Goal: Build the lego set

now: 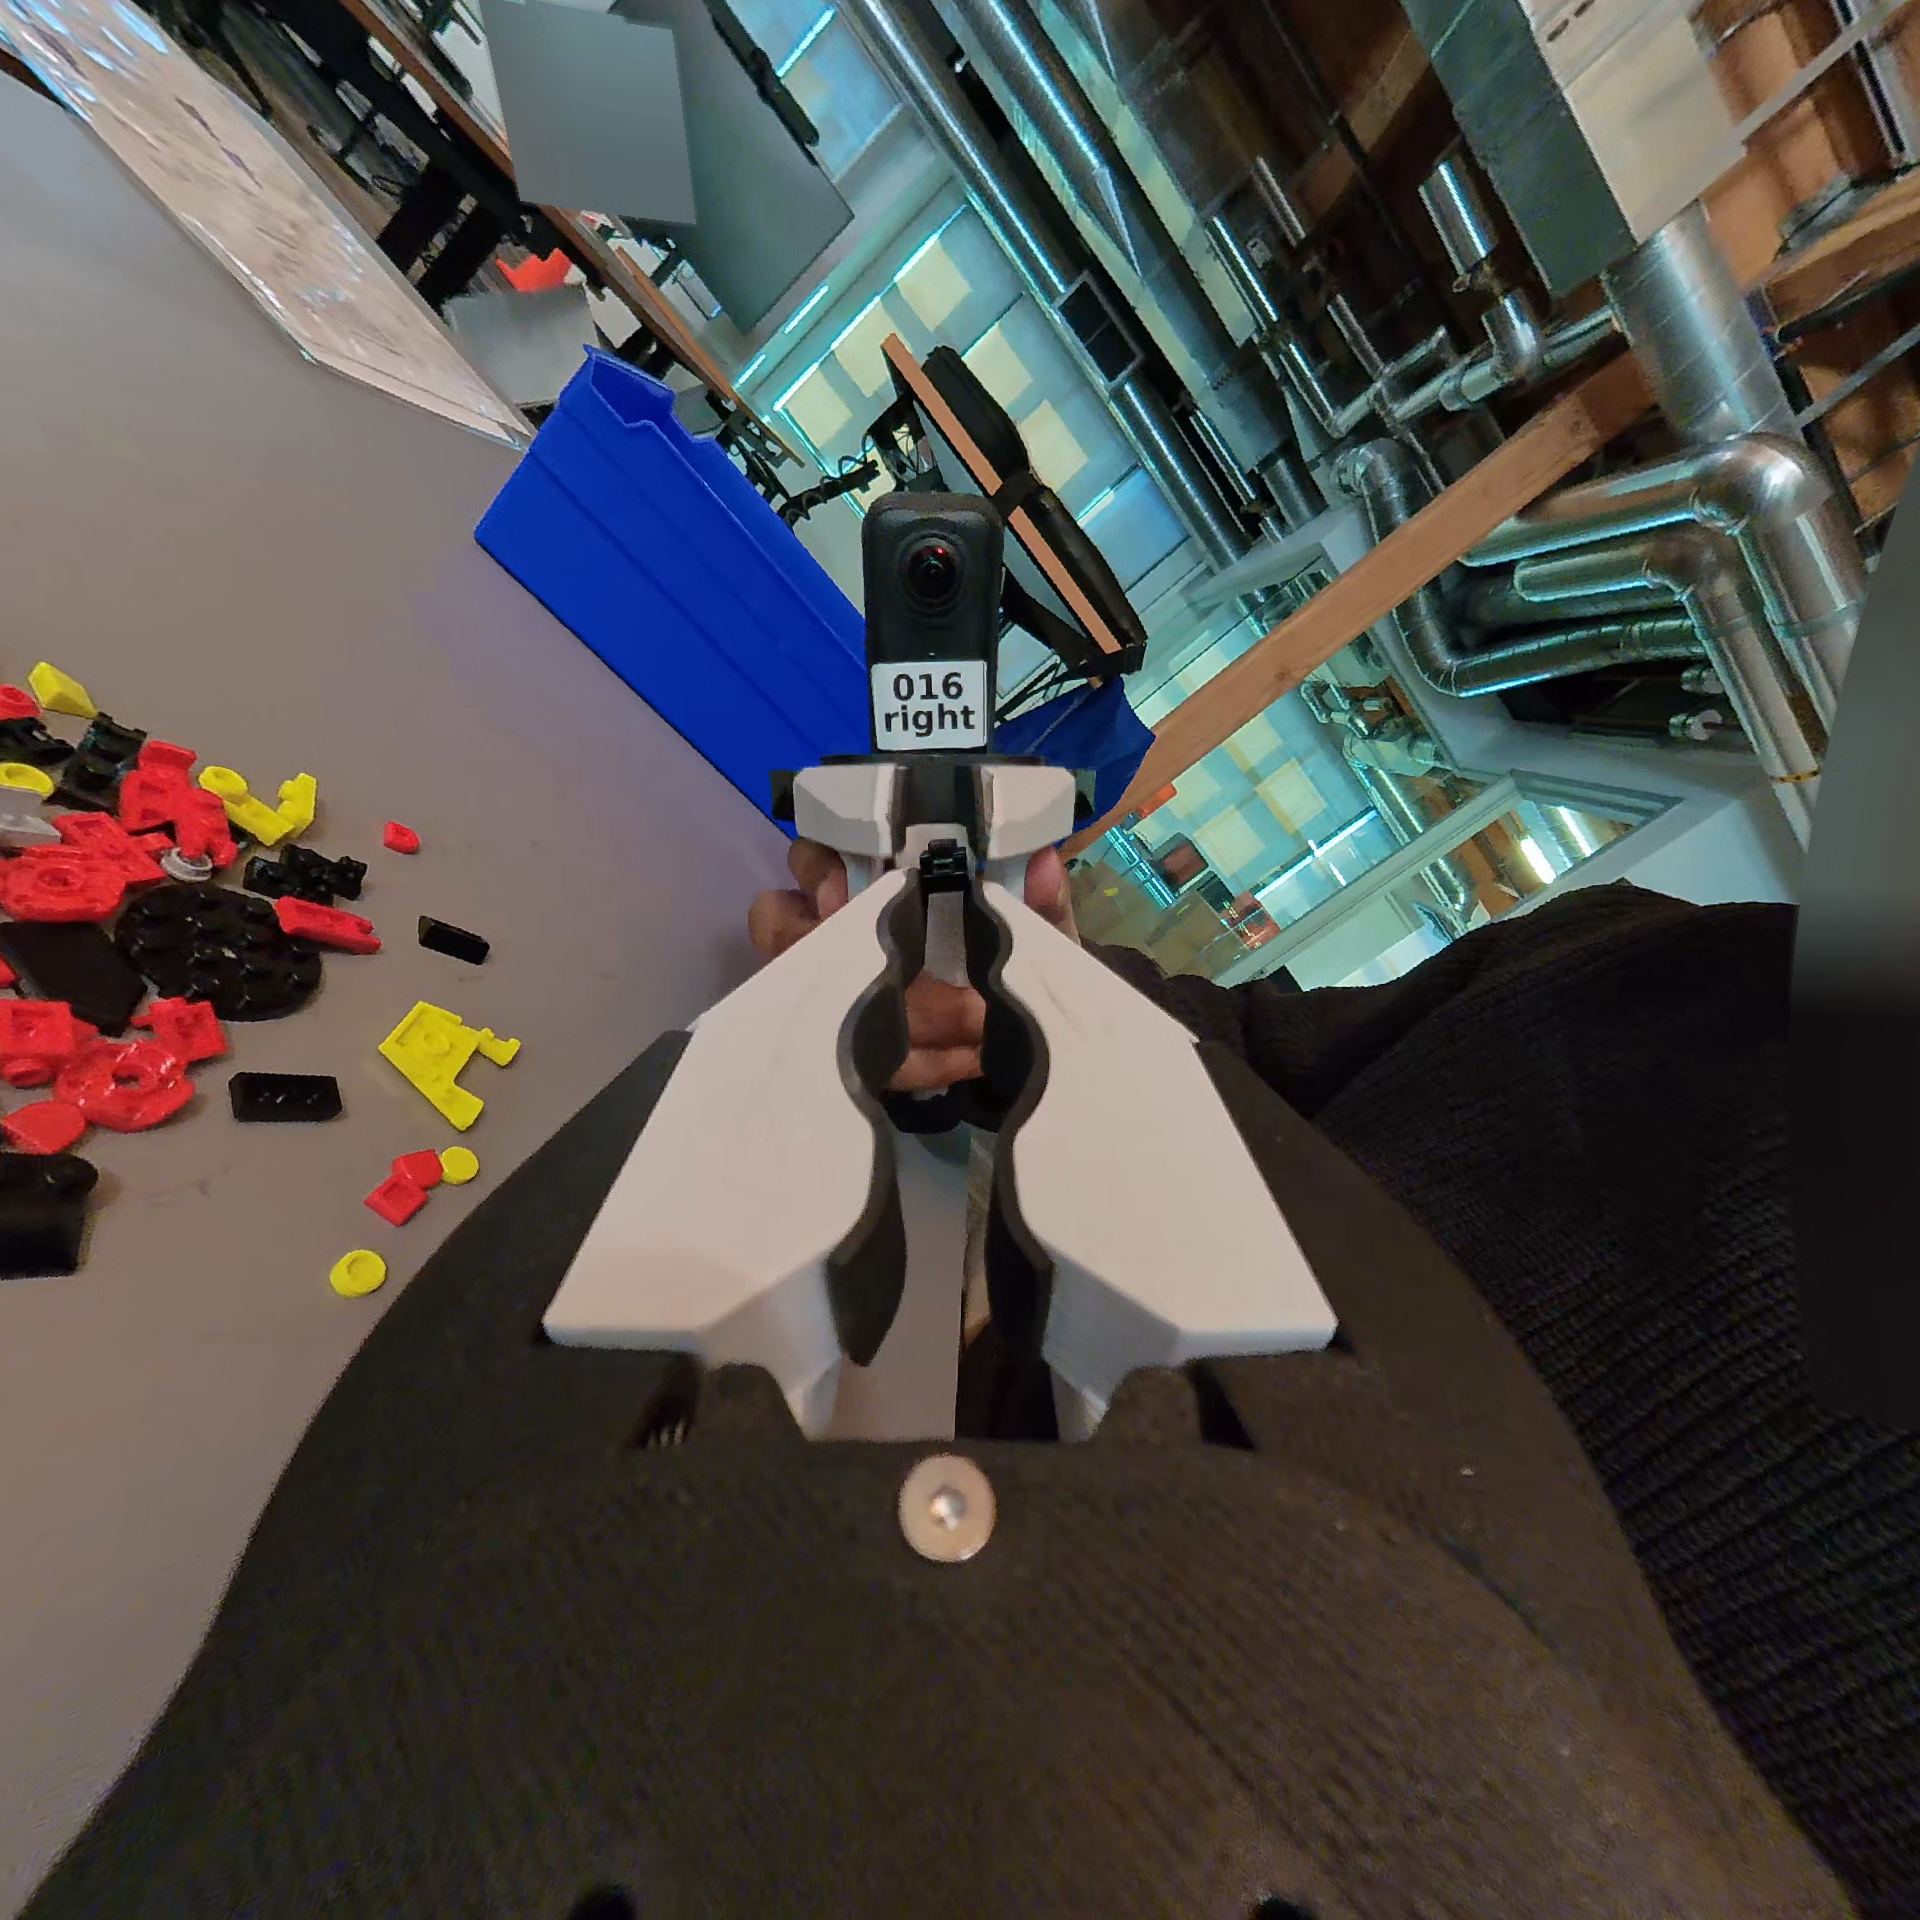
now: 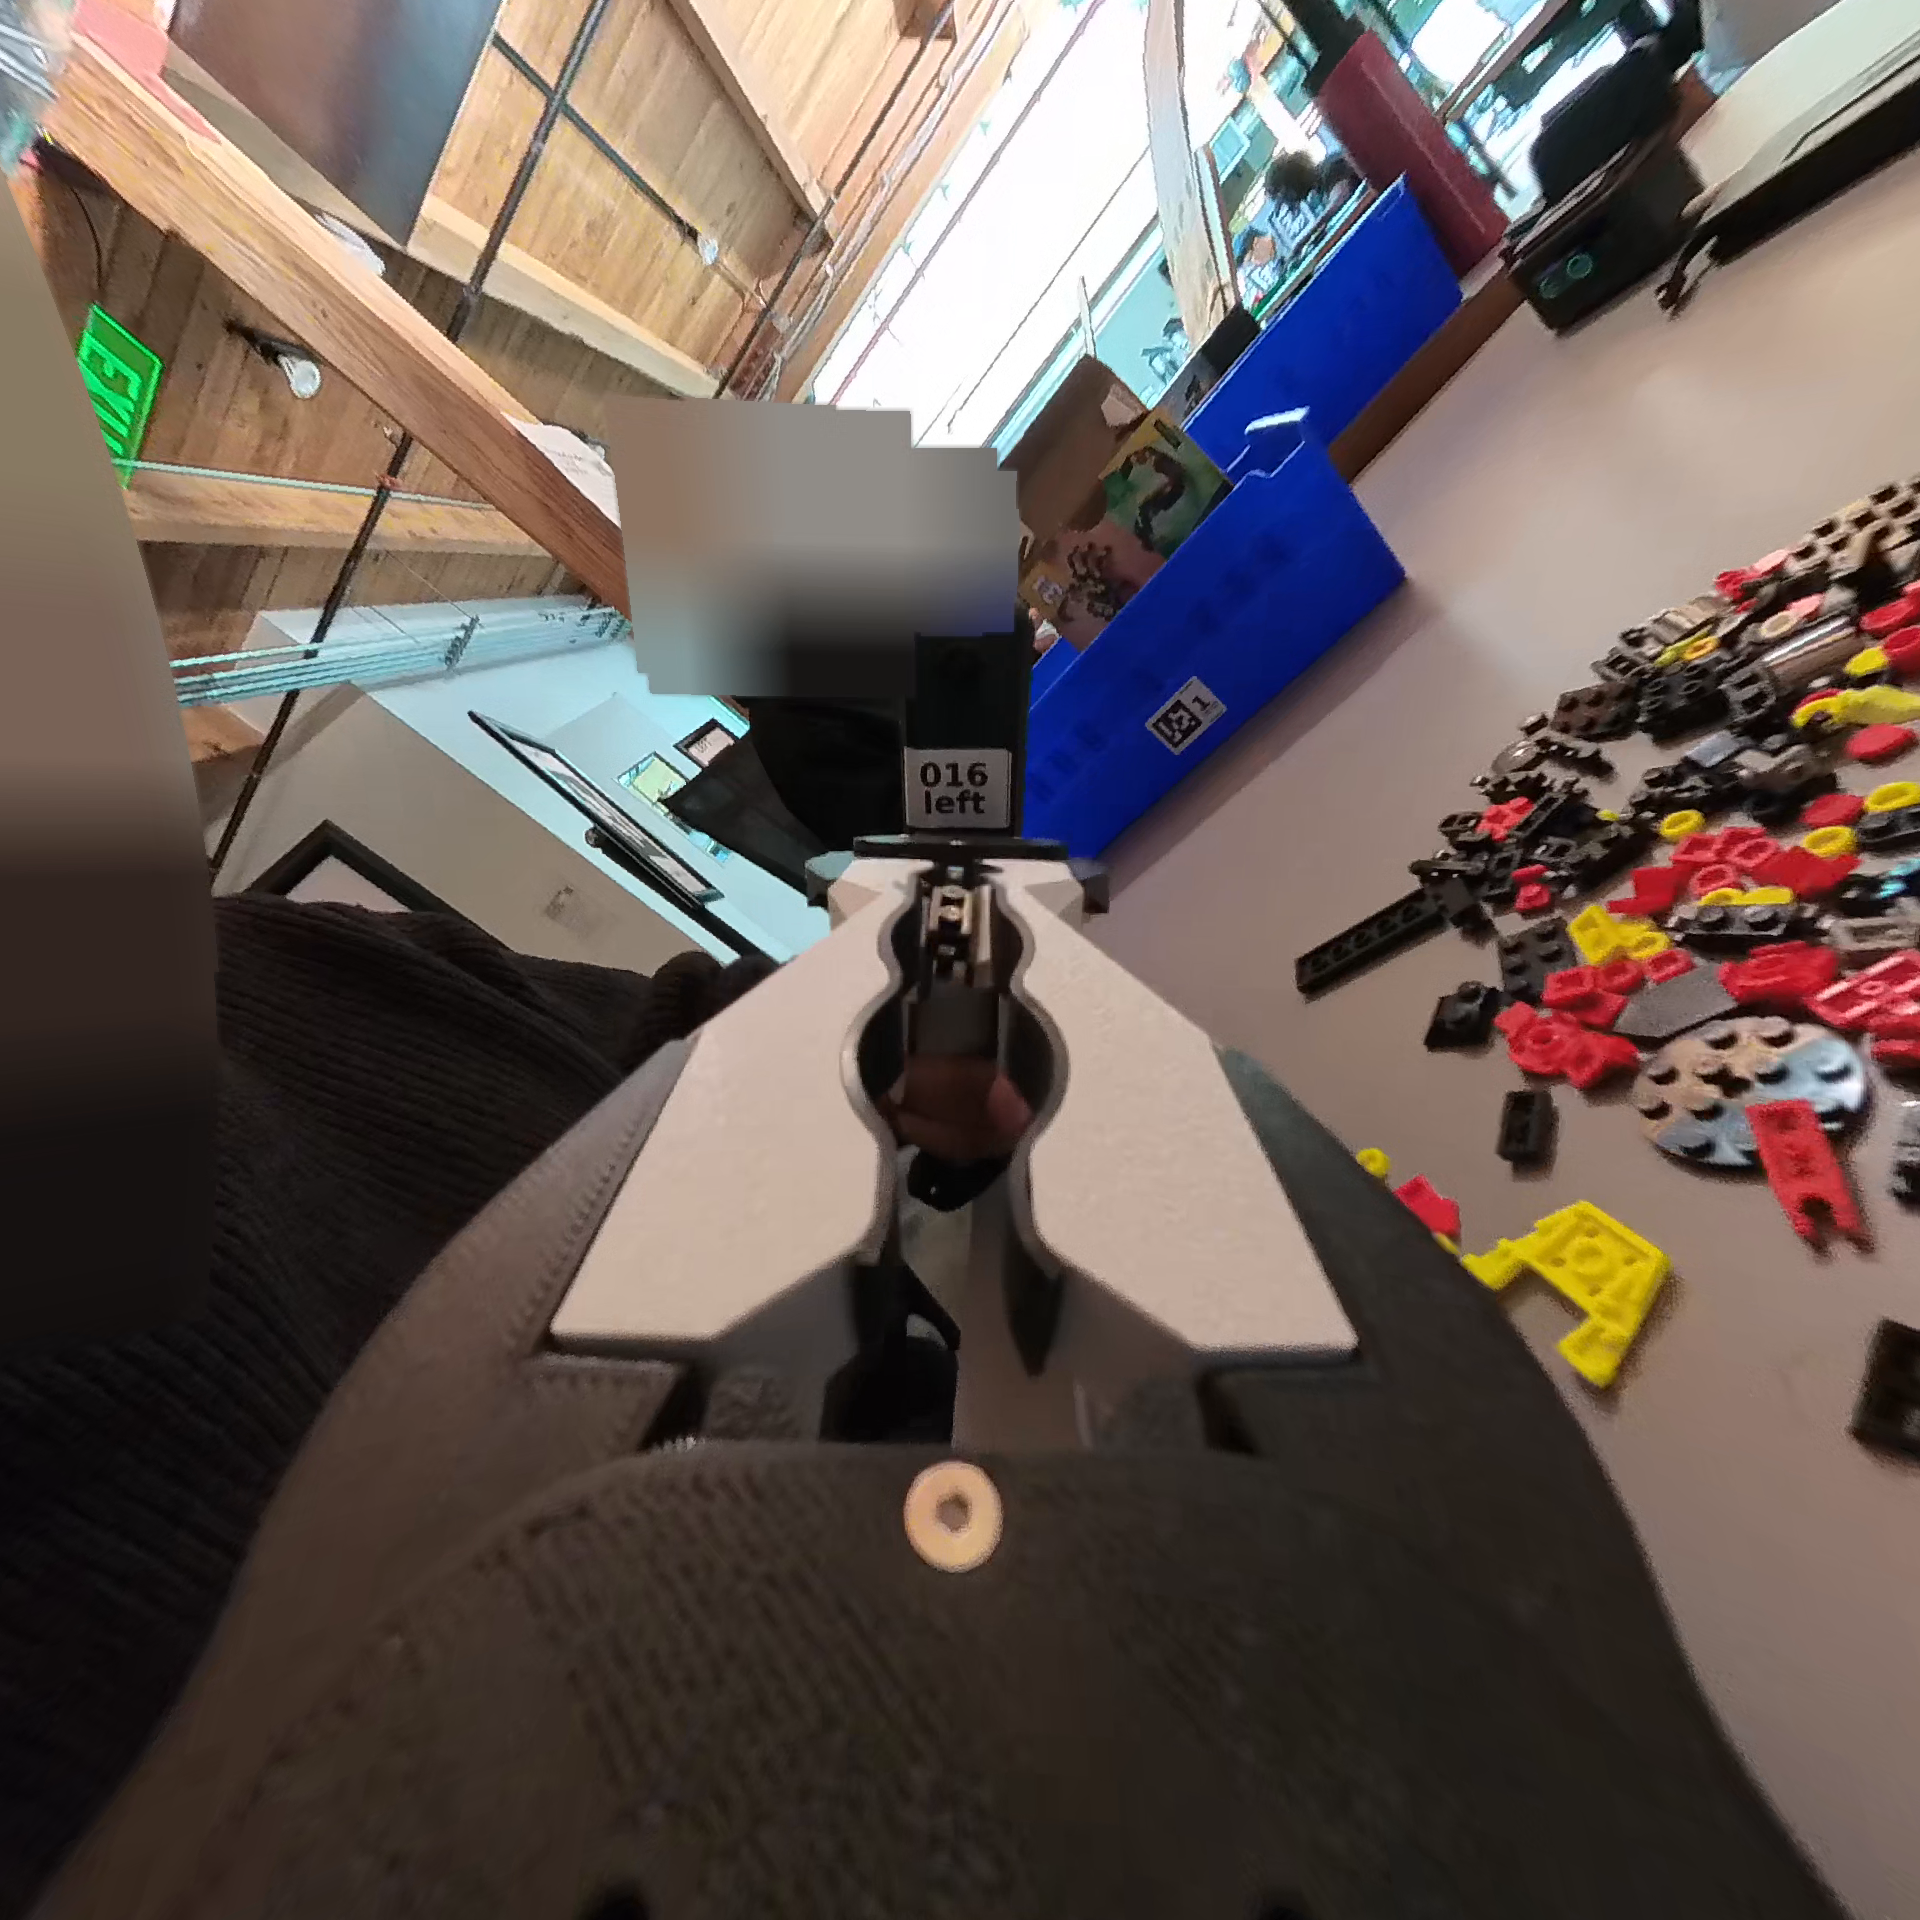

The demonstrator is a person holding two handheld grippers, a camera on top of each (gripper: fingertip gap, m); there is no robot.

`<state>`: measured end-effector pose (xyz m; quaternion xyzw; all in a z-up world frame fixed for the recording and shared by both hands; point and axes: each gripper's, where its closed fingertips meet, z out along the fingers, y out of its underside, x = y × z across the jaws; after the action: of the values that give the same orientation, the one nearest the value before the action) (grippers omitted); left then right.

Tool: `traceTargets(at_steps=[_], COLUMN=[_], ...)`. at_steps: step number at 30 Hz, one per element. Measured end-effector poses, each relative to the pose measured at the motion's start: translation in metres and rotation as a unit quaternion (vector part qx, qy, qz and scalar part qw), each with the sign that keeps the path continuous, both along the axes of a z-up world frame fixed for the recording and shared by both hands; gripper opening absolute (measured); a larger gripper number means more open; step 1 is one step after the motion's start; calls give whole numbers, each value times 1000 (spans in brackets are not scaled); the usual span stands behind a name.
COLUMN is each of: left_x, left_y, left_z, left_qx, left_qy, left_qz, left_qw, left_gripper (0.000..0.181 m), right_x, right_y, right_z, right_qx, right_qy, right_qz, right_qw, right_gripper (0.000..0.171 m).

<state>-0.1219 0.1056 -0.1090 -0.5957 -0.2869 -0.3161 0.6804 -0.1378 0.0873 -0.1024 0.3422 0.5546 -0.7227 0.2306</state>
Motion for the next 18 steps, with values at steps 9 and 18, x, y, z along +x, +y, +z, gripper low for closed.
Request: traceTargets(at_steps=[9,18], left_x=[0,0], left_y=[0,-1], left_z=[0,1], left_qx=[4,4], left_qy=[-4,-3], left_qz=[-2,0], left_qw=[1000,1000], left_gripper=[2,2], right_x=[2,4], right_y=[-3,0], right_z=[0,2], right_qx=[14,-2], right_qy=[15,7], right_qz=[2,15], right_qw=[1000,1000], right_gripper=[5,11])
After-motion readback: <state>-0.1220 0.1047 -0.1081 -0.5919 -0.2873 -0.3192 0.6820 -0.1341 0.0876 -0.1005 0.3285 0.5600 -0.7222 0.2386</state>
